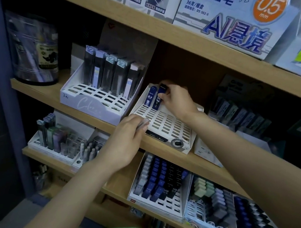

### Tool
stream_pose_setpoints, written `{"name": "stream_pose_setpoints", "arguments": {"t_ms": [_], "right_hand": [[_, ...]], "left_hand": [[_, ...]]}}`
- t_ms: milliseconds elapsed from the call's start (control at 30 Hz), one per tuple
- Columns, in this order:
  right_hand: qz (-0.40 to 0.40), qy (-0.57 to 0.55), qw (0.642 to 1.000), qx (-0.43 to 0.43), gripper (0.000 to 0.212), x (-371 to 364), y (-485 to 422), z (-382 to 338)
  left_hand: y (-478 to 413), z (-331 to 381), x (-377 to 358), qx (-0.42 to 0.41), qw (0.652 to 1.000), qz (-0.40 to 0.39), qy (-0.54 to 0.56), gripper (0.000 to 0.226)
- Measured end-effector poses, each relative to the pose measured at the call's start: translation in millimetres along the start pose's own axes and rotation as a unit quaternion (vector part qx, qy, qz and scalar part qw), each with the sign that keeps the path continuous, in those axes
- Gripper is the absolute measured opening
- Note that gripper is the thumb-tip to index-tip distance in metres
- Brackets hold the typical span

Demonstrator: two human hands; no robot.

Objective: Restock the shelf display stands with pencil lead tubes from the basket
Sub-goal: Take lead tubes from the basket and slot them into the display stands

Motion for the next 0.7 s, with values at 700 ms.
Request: {"name": "stream_pose_setpoints", "arguments": {"t_ms": [700], "right_hand": [[0.057, 0.022, 0.998, 0.004, 0.02, -7.3, 0.7, 3.1]], "left_hand": [[-1.4, 0.6, 1.5, 0.021, 1.0, -0.012, 0.009, 0.025]]}}
Point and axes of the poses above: each hand's wrist, its own y-axis away from the middle knuckle, its own x-axis out of the back of the hand, z = x × y, the point moved 3 cm from there along -y, towards the middle knuckle, and after that the axes turned 14 degrees about x, right-handed, at the moved point
